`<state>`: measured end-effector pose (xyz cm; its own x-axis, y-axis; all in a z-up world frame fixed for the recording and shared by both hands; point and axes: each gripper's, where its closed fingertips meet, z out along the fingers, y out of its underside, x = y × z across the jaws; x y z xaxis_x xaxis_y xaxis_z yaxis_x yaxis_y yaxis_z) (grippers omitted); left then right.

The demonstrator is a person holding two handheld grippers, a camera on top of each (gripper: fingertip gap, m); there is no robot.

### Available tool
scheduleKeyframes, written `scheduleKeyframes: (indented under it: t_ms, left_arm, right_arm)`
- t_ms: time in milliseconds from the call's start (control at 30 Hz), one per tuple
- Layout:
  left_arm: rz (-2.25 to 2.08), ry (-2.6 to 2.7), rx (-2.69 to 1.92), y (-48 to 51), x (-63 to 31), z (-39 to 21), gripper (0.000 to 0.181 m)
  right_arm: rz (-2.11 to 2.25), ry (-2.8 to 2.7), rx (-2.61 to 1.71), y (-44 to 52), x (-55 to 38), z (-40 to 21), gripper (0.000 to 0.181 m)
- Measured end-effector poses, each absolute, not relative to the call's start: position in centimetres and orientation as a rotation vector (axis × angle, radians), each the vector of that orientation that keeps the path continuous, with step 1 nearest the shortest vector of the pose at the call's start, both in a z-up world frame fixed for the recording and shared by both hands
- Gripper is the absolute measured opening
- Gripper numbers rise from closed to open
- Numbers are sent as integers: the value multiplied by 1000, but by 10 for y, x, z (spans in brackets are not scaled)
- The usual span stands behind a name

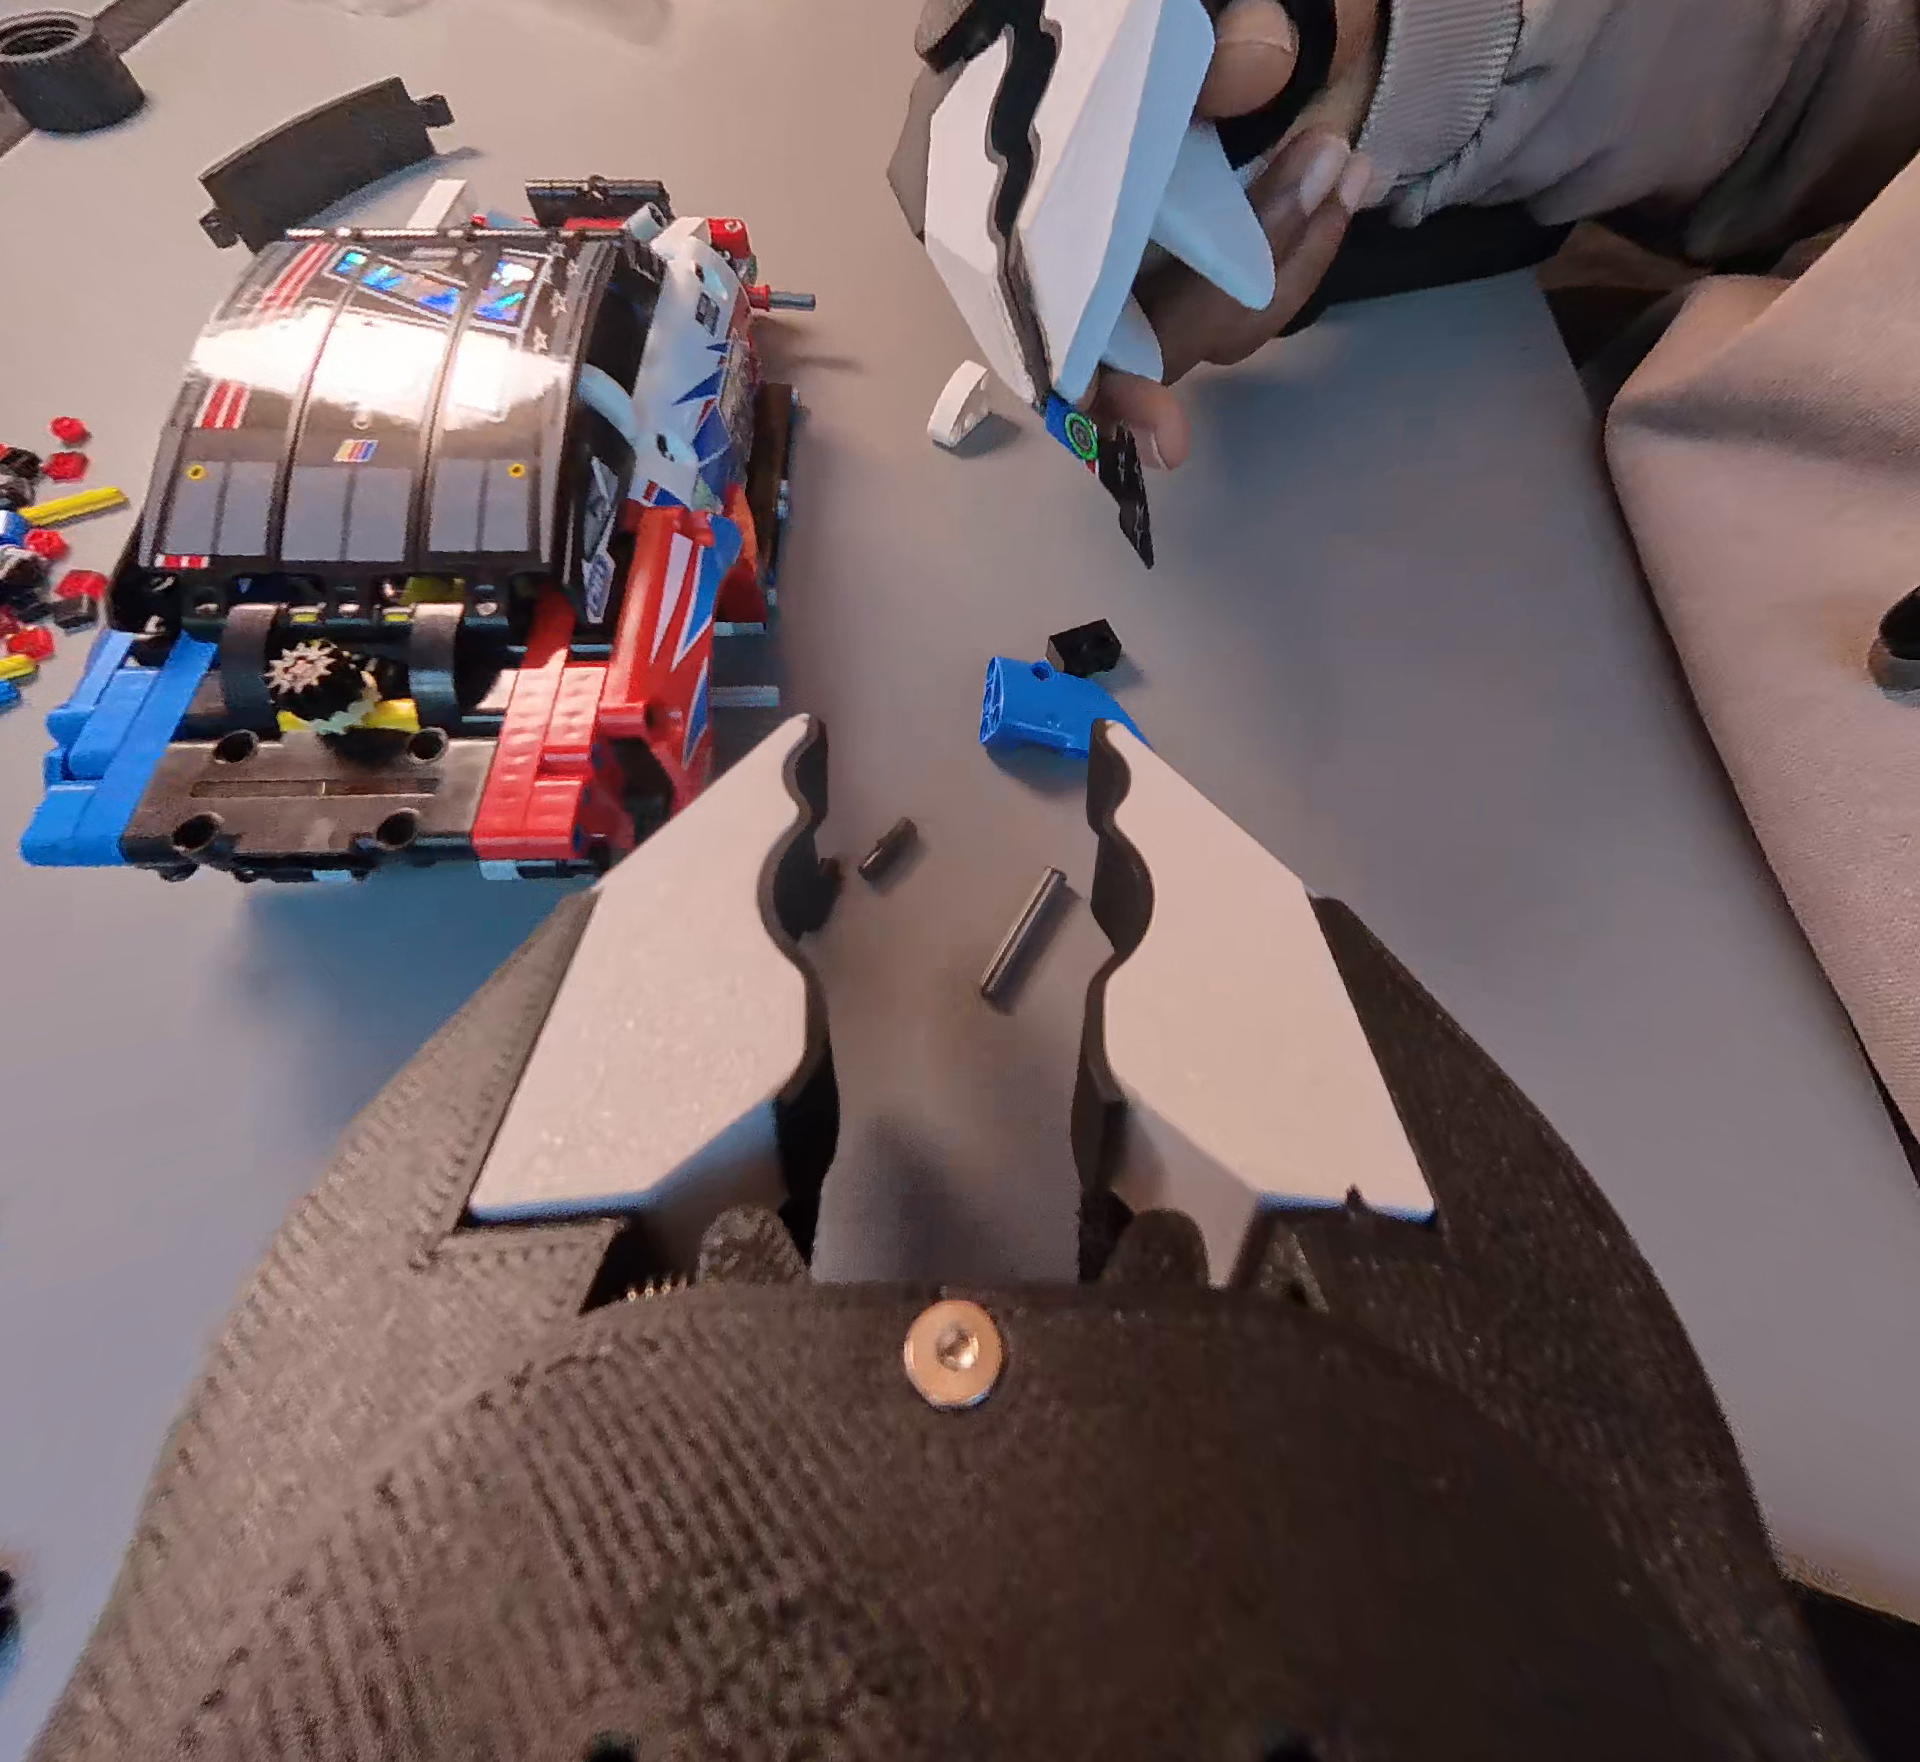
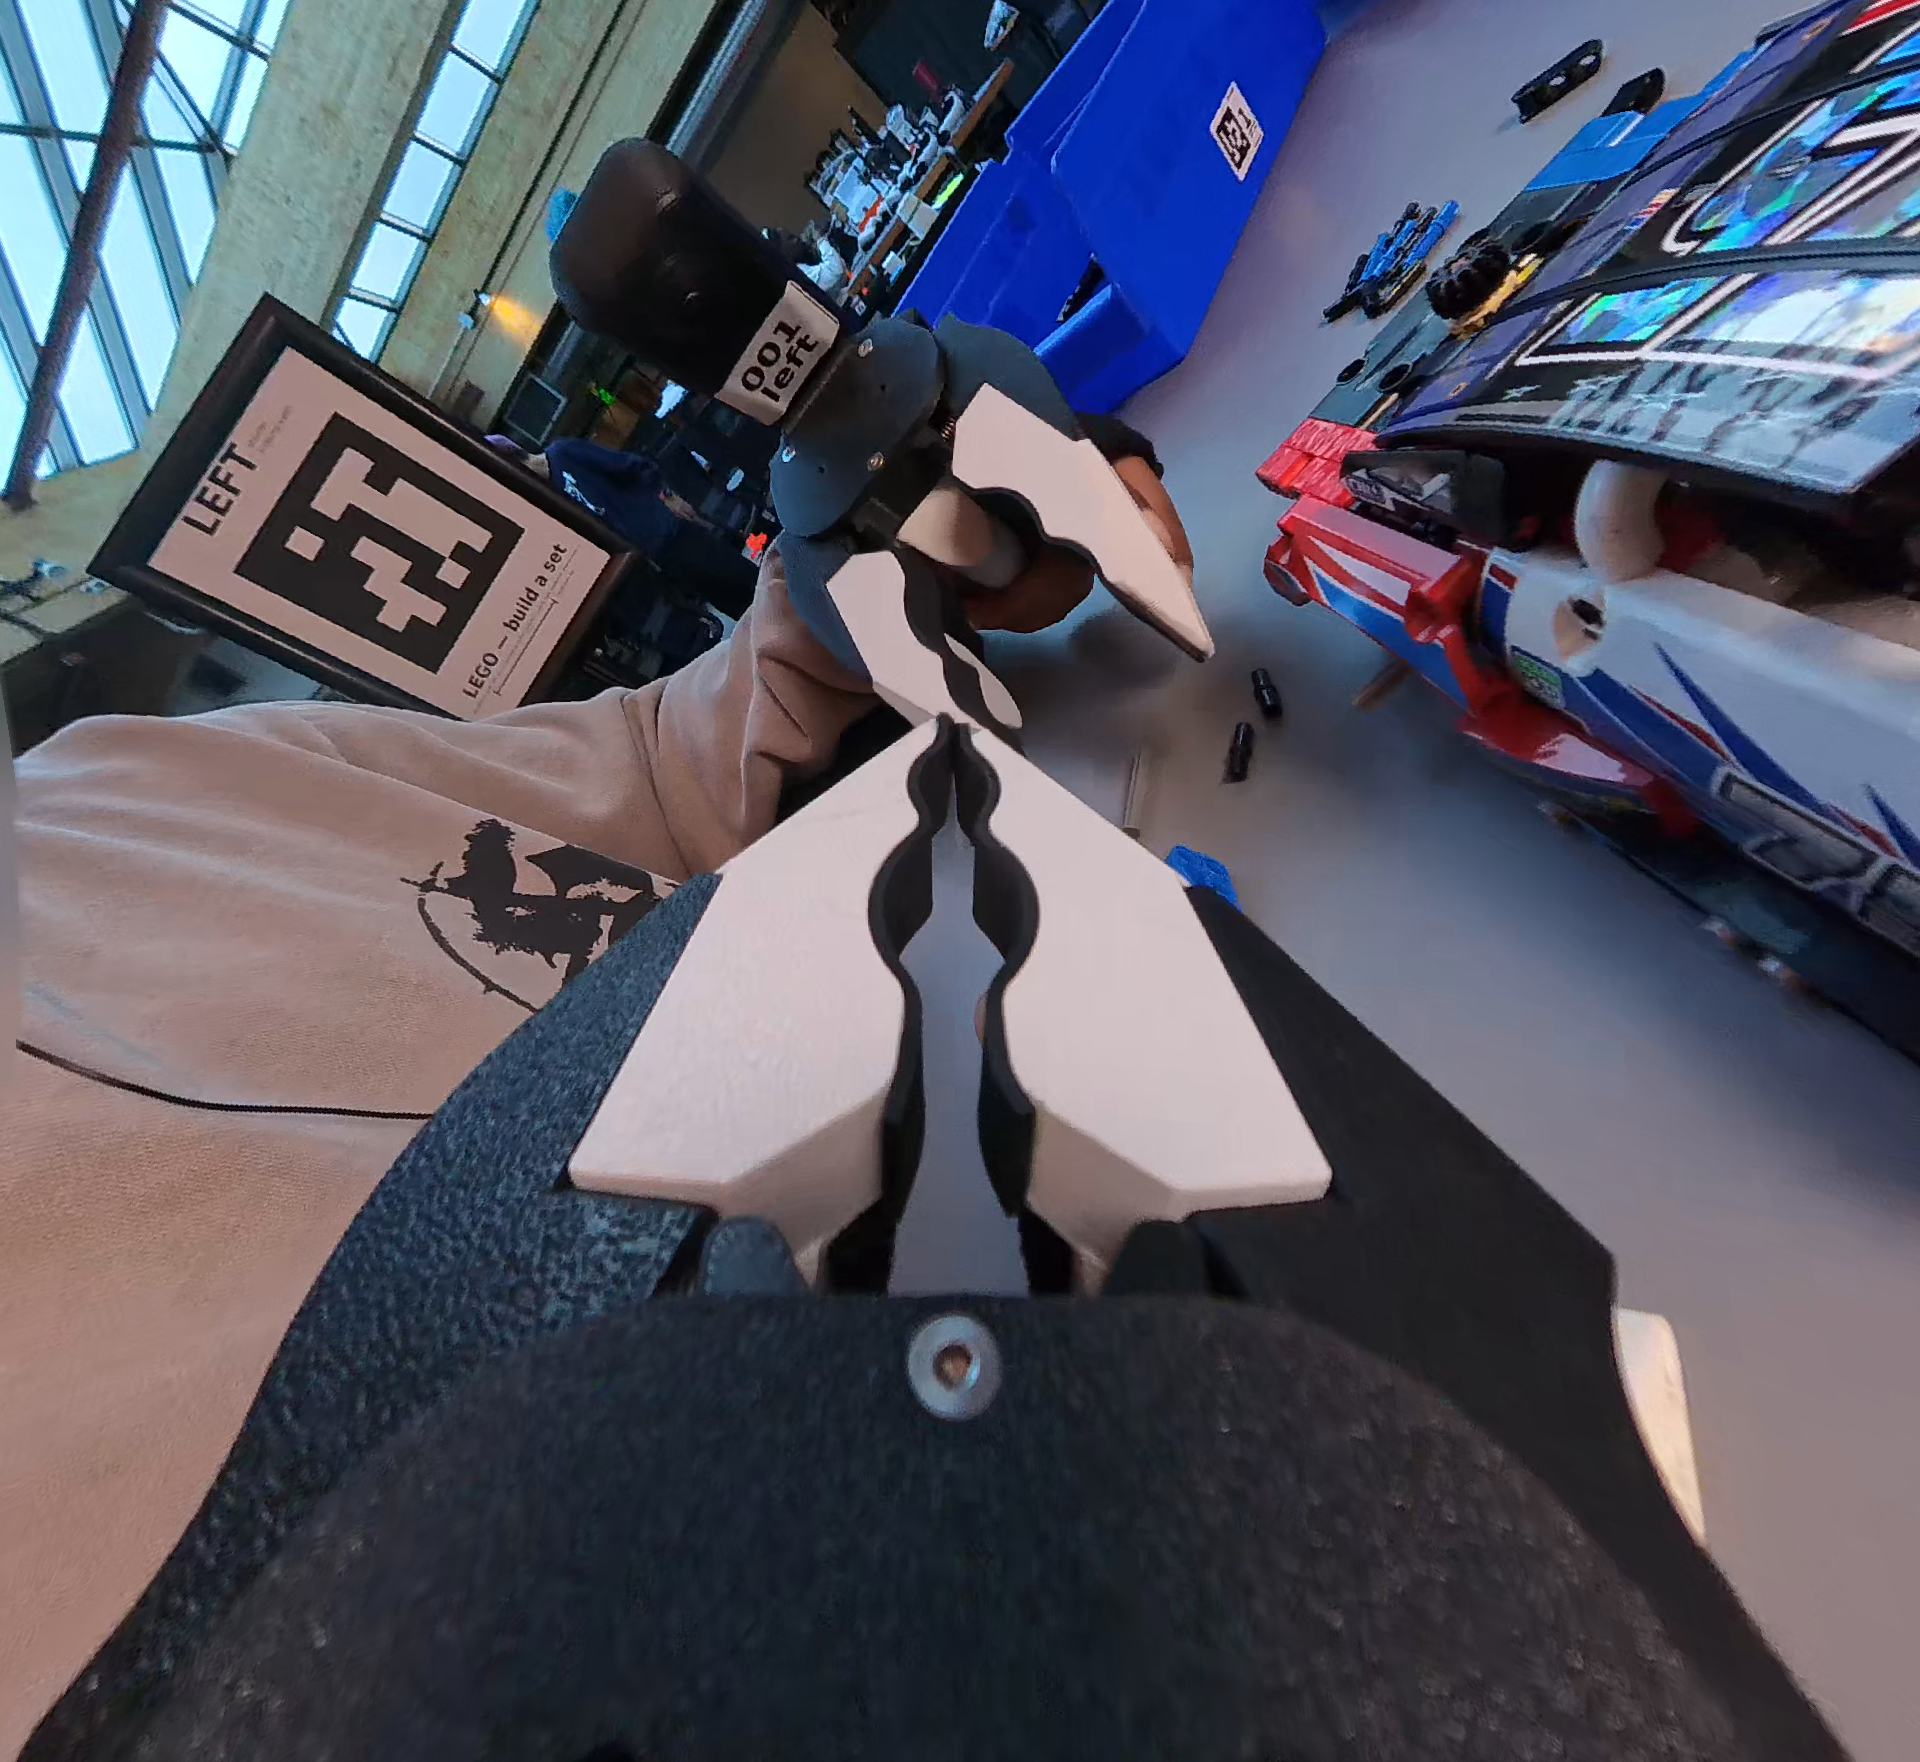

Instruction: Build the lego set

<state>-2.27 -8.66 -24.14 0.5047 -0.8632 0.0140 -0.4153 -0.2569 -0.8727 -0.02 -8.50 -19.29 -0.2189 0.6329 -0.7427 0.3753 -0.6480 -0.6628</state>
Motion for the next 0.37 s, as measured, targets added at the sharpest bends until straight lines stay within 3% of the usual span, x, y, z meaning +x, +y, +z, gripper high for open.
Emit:
scheduleKeyframes:
  t_ms: [367]
  left_arm:
    - [-600, 1216, -1864, -101, 0, -258, 71]
  right_arm:
    - [2019, -1145, -1859, -77, 2, -195, 0]
